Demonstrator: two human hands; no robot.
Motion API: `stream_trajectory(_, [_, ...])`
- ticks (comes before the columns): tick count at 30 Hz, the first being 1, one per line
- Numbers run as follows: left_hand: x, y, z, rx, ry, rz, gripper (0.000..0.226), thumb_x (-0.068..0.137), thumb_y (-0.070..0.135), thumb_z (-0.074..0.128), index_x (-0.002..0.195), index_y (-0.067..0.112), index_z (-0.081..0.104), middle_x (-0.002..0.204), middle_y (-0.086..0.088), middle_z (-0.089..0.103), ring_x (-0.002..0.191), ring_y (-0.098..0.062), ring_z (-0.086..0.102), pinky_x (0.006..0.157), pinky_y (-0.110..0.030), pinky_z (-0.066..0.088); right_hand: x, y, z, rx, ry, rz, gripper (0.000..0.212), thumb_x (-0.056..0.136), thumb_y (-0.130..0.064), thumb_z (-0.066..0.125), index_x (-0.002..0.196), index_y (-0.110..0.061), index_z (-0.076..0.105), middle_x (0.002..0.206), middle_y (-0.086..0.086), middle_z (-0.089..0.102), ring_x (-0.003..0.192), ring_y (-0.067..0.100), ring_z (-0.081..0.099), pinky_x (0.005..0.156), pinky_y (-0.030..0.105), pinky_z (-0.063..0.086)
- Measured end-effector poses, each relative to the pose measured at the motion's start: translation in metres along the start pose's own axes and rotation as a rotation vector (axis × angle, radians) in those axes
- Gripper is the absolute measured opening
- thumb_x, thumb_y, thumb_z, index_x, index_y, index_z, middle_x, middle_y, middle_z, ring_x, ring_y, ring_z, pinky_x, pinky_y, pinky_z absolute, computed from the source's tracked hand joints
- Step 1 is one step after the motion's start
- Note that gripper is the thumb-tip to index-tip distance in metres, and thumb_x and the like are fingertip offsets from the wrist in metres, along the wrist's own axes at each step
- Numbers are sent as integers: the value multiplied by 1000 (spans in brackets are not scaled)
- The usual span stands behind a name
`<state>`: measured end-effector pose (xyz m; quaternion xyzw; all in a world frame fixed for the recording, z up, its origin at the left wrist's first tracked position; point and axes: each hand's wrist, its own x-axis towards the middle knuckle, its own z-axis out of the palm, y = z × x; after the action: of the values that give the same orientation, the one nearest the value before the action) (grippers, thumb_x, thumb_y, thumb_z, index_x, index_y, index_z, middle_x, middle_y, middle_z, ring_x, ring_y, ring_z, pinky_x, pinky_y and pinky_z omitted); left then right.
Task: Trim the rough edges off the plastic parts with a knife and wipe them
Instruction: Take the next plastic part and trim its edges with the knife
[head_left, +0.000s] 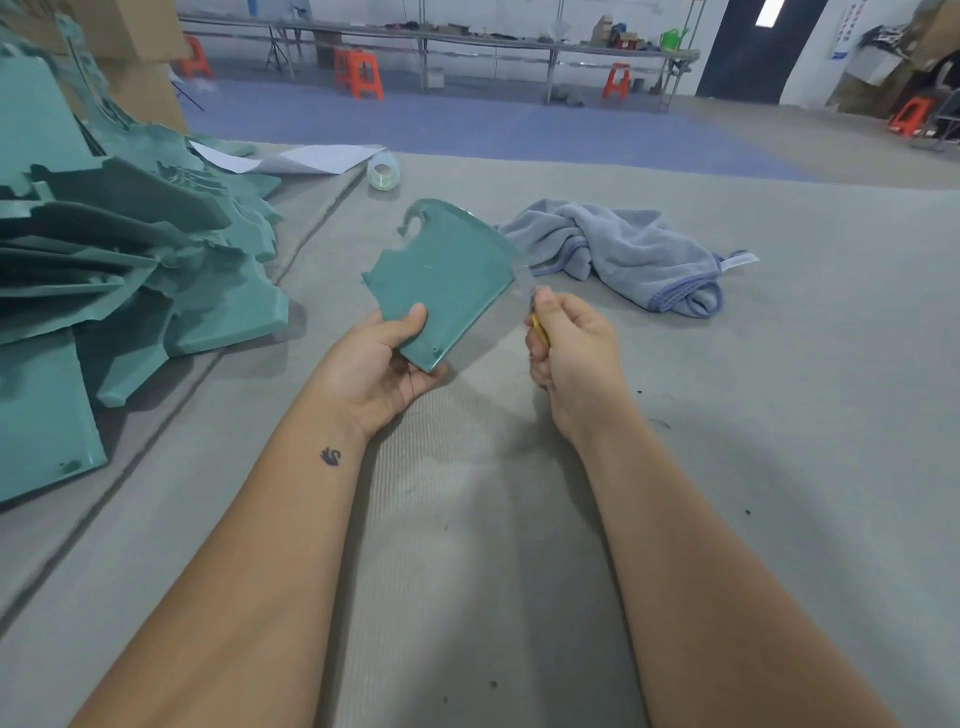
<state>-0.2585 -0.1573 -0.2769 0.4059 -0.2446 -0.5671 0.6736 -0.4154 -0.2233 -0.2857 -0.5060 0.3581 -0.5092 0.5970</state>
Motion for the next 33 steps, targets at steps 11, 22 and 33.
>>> stream_trajectory(11, [1, 0, 3, -82, 25, 0, 15, 98, 13, 47, 106, 15, 59, 78, -1, 72, 59, -11, 66, 51, -20, 54, -8, 2, 7, -260, -269, -70, 31, 102, -16, 48, 71, -11, 49, 55, 4, 34, 42, 5, 27, 41, 16, 23])
stream_trajectory(22, [-1, 2, -2, 10, -17, -39, 15, 96, 11, 50, 100, 17, 63, 79, 2, 72, 64, -10, 64, 52, -21, 52, 1, -7, -9, 105, 87, 18, 32, 102, -27, 49, 72, -16, 52, 54, -3, 42, 41, 6, 29, 37, 17, 23])
stream_trajectory(33, [3, 0, 0, -31, 24, 8, 16, 100, 14, 45, 100, 13, 61, 82, -5, 75, 67, -15, 71, 53, -28, 57, -16, 5, 17, -418, -337, -135, 33, 100, -20, 52, 68, -11, 55, 50, -2, 39, 49, 10, 32, 48, 25, 27])
